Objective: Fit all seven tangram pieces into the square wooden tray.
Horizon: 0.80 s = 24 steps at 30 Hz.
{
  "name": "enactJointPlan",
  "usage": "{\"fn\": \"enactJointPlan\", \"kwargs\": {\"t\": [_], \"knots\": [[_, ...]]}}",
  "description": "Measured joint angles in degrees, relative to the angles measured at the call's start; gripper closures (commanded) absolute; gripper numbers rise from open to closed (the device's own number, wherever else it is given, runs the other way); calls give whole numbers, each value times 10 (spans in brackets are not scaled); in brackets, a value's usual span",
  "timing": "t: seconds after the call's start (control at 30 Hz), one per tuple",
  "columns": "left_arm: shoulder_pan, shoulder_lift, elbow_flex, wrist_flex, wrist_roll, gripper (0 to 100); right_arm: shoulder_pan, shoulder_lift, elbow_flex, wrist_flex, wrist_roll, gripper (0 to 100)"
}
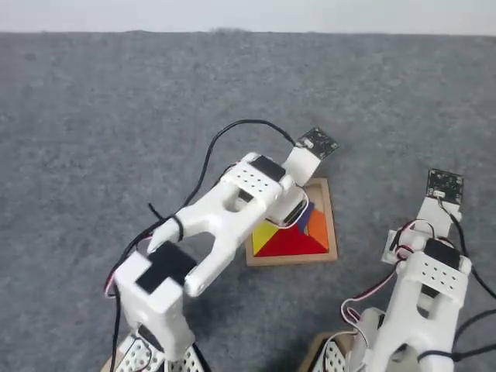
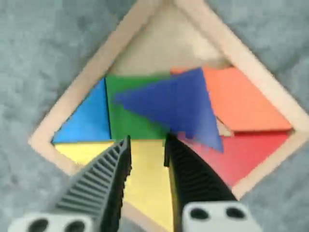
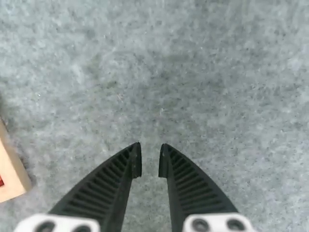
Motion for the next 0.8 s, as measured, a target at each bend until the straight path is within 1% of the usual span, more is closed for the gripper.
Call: {"fn": "enactJointPlan", "kwargs": {"t": [0.2, 0.5, 0.7, 0.8], "knots": [[1, 46, -66, 6, 1, 893, 0, 0, 0, 0, 0, 924], [1, 53, -90, 9, 1, 893, 0, 0, 0, 0, 0, 924], [27, 53, -90, 57, 3, 893, 0, 0, 0, 0, 0, 924], [28, 53, -90, 78, 10, 893, 0, 0, 0, 0, 0, 924]]}}
